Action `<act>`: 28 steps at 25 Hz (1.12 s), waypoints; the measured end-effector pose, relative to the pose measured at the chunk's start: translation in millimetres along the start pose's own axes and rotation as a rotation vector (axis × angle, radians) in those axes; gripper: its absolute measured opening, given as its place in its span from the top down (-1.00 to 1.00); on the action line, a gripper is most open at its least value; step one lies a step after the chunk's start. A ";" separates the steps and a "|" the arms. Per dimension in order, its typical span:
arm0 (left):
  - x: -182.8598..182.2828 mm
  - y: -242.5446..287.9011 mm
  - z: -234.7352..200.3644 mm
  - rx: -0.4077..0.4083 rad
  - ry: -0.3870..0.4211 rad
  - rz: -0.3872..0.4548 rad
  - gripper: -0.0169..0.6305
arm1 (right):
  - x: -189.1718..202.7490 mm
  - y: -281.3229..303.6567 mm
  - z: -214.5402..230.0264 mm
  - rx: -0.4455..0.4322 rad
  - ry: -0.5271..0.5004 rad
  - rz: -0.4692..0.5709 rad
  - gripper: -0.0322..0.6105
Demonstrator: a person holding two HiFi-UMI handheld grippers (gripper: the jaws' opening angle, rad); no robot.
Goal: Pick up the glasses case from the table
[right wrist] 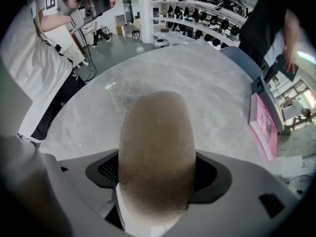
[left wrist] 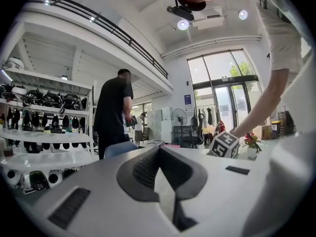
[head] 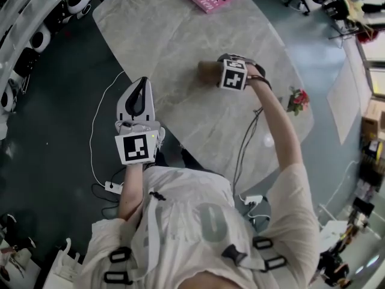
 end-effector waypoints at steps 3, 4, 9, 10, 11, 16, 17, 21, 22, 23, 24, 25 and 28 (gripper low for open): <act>-6.3 -1.6 1.1 0.003 -0.035 0.007 0.94 | -8.3 -14.2 4.4 0.042 0.013 0.047 -0.30; -9.1 -2.6 0.8 0.004 -0.048 0.014 0.94 | -11.1 -19.2 4.5 0.057 0.023 0.063 -0.30; -23.8 -8.7 2.6 0.015 -0.040 0.061 0.94 | -17.5 -51.7 4.8 0.142 0.059 0.076 -0.30; -28.8 -10.0 3.3 0.015 -0.049 0.070 0.94 | -18.2 -60.9 5.8 0.161 0.080 0.090 -0.30; -33.1 -11.4 3.4 0.014 -0.054 0.078 0.94 | -19.2 -71.2 6.9 0.183 0.106 0.112 -0.30; -45.4 -23.8 5.0 0.022 -0.039 0.112 0.94 | -26.5 -127.6 -2.6 0.344 0.196 0.248 -0.30; -47.5 -26.4 6.1 0.025 -0.028 0.117 0.94 | -26.3 -140.2 -6.3 0.387 0.218 0.274 -0.30; -63.3 -35.0 13.2 0.038 -0.029 0.155 0.94 | -20.2 -191.6 -22.7 0.554 0.344 0.415 -0.30; -67.3 -37.5 14.8 0.042 -0.021 0.163 0.94 | -18.8 -202.7 -28.8 0.585 0.371 0.451 -0.30; -71.4 -40.2 16.3 0.046 -0.009 0.170 0.94 | -17.6 -213.1 -35.4 0.614 0.392 0.483 -0.30; -75.9 -43.1 17.7 0.048 0.005 0.177 0.94 | -17.0 -222.9 -42.3 0.645 0.408 0.511 -0.30; -80.6 -45.9 19.0 0.050 0.016 0.185 0.94 | -16.7 -232.4 -49.3 0.679 0.420 0.539 -0.30; -93.3 -52.8 22.6 0.055 0.026 0.210 0.94 | -17.2 -259.5 -70.7 0.794 0.464 0.645 -0.30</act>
Point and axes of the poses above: the fingertips, and each gripper's own axes: y forward along the fingers, z to its right, x out of its underside, the point moved 9 cm from there along -y, backward along the fingers, and after that the axes turned 3 degrees about -y, right-handed, at the moved point
